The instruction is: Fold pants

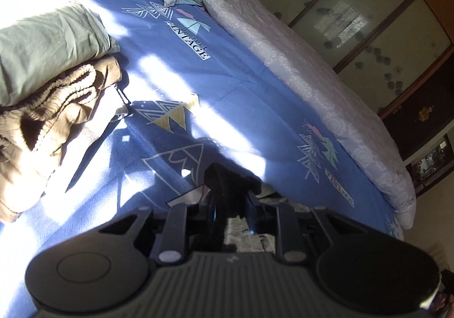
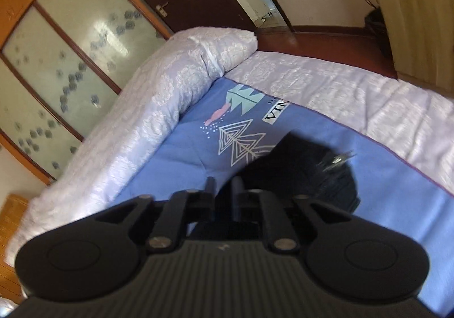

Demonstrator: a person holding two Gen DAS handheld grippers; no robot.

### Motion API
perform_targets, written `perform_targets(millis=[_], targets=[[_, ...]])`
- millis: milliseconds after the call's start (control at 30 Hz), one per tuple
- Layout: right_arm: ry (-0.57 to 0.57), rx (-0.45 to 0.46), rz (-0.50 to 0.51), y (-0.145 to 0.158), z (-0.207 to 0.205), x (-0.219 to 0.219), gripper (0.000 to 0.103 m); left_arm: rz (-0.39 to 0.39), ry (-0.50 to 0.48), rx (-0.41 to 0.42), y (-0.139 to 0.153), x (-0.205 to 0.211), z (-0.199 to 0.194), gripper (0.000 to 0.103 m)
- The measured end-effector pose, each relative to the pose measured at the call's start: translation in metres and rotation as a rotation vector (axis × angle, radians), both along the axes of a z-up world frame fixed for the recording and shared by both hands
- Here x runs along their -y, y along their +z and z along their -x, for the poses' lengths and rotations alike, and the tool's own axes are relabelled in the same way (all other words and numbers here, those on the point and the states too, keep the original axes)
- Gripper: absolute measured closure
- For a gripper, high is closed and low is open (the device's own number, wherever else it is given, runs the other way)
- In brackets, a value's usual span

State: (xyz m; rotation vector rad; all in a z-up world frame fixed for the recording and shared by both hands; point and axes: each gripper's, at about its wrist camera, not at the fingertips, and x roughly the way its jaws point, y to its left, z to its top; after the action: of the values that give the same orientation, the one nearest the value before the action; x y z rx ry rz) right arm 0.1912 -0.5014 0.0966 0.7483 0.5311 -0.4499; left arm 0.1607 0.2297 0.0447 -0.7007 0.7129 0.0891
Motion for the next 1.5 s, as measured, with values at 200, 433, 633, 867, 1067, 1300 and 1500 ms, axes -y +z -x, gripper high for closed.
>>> perform_targets(millis=[200, 433, 633, 867, 1067, 1300, 1500], targets=[[-0.005, 0.004, -0.008, -0.044, 0.036, 0.027, 0.056, 0.007, 0.01, -0.063, -0.041, 0.011, -0.016, 0.081], [-0.088, -0.045, -0.204, -0.108, 0.073, 0.053, 0.055, 0.005, 0.024, -0.083, -0.051, 0.002, -0.006, 0.079], [-0.061, -0.07, -0.119, -0.107, 0.036, 0.026, 0.047, -0.049, 0.019, -0.105, -0.047, 0.01, -0.01, 0.079], [-0.147, -0.201, 0.058, -0.092, 0.036, 0.036, 0.095, -0.09, 0.017, -0.17, -0.045, 0.01, -0.017, 0.058], [-0.144, -0.088, -0.083, -0.073, 0.107, 0.046, 0.062, -0.075, -0.047, -0.13, -0.011, 0.001, 0.041, 0.042], [0.136, -0.032, -0.144, -0.061, 0.243, 0.005, 0.057, -0.04, -0.157, -0.117, -0.003, -0.005, 0.135, 0.037], [0.251, -0.106, -0.171, -0.092, 0.309, -0.041, 0.055, 0.024, -0.222, -0.17, -0.03, 0.012, 0.169, 0.021]])
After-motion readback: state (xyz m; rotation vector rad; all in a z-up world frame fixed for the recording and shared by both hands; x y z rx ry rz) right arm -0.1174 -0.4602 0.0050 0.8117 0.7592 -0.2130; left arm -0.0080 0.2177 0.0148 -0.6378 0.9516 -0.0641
